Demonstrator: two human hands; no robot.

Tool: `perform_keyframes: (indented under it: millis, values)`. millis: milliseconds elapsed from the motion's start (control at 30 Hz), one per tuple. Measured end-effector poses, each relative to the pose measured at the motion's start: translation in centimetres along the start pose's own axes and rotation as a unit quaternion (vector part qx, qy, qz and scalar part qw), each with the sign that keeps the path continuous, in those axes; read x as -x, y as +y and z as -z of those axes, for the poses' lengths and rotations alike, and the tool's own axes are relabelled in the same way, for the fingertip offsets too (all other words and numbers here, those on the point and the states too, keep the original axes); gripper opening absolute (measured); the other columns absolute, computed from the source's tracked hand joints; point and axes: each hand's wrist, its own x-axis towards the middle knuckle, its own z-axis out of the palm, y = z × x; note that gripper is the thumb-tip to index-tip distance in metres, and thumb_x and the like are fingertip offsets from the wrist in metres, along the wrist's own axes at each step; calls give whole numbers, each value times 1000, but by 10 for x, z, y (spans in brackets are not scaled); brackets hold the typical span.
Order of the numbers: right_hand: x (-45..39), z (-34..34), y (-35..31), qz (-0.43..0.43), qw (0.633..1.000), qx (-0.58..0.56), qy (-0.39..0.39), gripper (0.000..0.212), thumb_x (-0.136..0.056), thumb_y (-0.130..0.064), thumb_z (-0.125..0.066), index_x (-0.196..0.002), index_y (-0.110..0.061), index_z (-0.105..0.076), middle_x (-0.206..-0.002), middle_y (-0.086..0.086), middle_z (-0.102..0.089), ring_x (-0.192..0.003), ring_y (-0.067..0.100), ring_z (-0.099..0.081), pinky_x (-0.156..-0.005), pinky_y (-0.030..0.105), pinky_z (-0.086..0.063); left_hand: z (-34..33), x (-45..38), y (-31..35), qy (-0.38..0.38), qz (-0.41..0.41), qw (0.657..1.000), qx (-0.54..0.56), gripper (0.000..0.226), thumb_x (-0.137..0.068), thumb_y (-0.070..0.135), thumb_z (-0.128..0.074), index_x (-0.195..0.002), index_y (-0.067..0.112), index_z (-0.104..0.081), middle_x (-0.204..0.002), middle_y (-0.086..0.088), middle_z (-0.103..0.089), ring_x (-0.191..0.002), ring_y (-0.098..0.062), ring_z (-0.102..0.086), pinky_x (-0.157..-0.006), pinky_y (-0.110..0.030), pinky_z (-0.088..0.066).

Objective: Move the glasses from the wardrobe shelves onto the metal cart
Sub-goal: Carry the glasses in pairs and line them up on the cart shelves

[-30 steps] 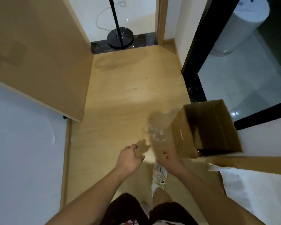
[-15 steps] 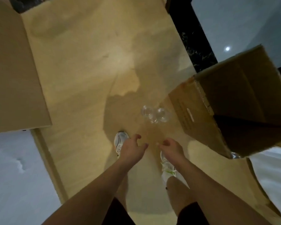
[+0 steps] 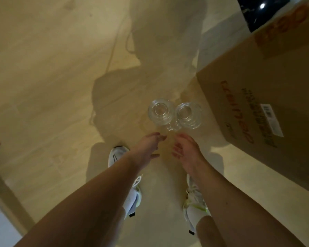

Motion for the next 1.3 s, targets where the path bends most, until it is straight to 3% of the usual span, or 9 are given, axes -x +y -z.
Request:
perform_keyframes:
  millis: [100, 200, 267, 467, 567, 733, 1033, 1200, 1300]
  values:
    - [-27, -10, -8, -7, 998, -56, -31, 36, -93, -31, -70, -127, -23, -63, -108, 0, -65, -98, 19, -58, -73, 34, -51, -10, -23, 0, -46, 19, 994, 102, 43, -96, 23, -67, -137, 31, -56, -126, 9, -61, -122, -21, -49, -99, -41, -49]
    - [-42, -19, -15, -18, 994, -108, -13, 28, -92, -29, -72, -114, -13, -67, -91, 4, -61, -78, 15, -57, -63, 28, -48, -20, -40, 2, -77, 10, 981, 176, 17, -96, 18, -65, -109, 29, -68, -92, 12, -71, -93, -15, -58, -83, -34, -51]
    - [-49, -21, -14, -14, 991, -130, -1, 23, -92, -25, -72, -110, -10, -68, -82, 3, -60, -71, 13, -56, -62, 27, -46, -26, -46, 3, -81, 8, 975, 207, 14, -93, 20, -69, -104, 27, -70, -86, 12, -72, -92, -14, -57, -83, -32, -49]
    - [-49, -11, -12, -12, 993, -116, 18, 19, -96, -18, -67, -112, -10, -71, -93, 2, -66, -84, 15, -59, -69, 29, -51, -40, -47, 7, -77, 26, 969, 232, 17, -92, 27, -70, -109, 31, -70, -91, 15, -71, -99, -14, -59, -80, -33, -49]
    - [-43, -1, -17, -23, 994, -101, 45, 13, -95, -18, -66, -107, -13, -69, -94, 4, -63, -88, 19, -61, -69, 32, -51, -44, -37, 15, -64, 35, 969, 237, 20, -95, 27, -66, -115, 30, -63, -109, 10, -64, -104, -16, -54, -82, -37, -49]
    - [-5, 10, -42, -68, 987, -137, 46, 16, -94, -26, -68, -93, -11, -63, -85, 11, -60, -69, 20, -57, -60, 30, -45, -32, -6, 33, -37, 36, 961, 273, 20, -102, 42, -56, -99, 23, -61, -100, -6, -57, -91, -21, -57, -78, -42, -54]
    - [162, 7, -90, -60, 995, -75, 37, 28, -98, -34, -62, -82, -13, -54, -73, 9, -50, -57, 18, -47, -55, 31, -37, 7, 159, 75, -23, 13, 978, 205, 24, -103, 38, -52, -92, 18, -56, -100, -12, -52, -80, -27, -56, -69, -37, -49]
    - [297, -21, -153, -13, 999, -23, 22, 30, -96, -41, -63, -81, -17, -54, -75, 7, -51, -57, 15, -50, -57, 30, -45, 52, 298, 124, -13, -31, 983, 181, 24, -101, 38, -56, -92, 16, -58, -94, -13, -49, -74, -26, -53, -67, -37, -49]
    - [396, -51, -196, 39, 999, 7, -4, 31, -96, -46, -61, -84, -18, -54, -77, 5, -52, -61, 16, -49, -62, 33, -48, 82, 398, 160, -21, -77, 978, 194, 20, -100, 30, -54, -88, 14, -56, -89, -13, -46, -69, -24, -47, -75, -39, -48]
